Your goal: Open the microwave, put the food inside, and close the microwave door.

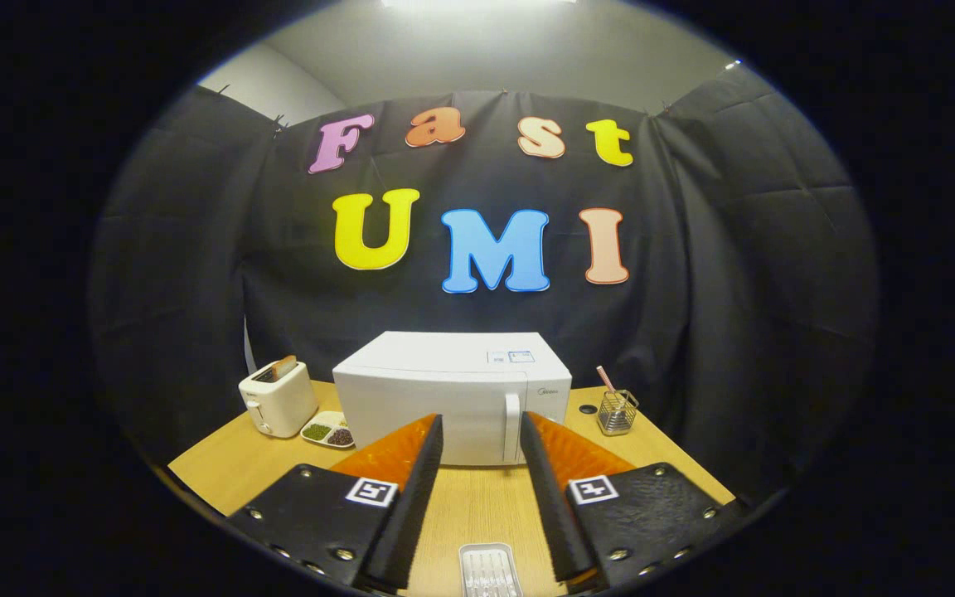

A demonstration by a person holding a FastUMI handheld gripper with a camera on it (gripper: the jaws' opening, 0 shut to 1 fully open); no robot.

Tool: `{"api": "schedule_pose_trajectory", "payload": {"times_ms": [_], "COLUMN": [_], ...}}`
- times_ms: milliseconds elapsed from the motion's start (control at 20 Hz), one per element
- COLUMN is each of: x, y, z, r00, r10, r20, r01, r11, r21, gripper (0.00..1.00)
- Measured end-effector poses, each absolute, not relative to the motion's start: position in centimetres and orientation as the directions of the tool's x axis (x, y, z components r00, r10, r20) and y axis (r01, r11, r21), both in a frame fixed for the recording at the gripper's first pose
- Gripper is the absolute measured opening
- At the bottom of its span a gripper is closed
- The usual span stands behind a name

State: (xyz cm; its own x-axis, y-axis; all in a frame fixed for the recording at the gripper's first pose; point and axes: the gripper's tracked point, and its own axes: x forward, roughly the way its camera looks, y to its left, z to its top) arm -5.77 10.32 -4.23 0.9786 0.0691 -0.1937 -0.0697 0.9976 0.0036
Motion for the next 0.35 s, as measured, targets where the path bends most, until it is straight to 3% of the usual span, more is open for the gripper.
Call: {"api": "schedule_pose_trajectory", "payload": {"times_ms": [100, 150, 350], "x": [-6.4, -6.6, -6.9], "y": [10.0, 9.6, 8.3], "z": [-4.1, -3.9, -3.3], "r00": [0.982, 0.985, 0.990], "r10": [0.068, 0.058, 0.032], "r20": [-0.174, -0.162, -0.137], "r01": [-0.067, -0.058, -0.029], "r11": [0.998, 0.998, 0.999], "r21": [0.007, 0.003, 0.026], "gripper": [0.87, 0.94, 0.98]}}
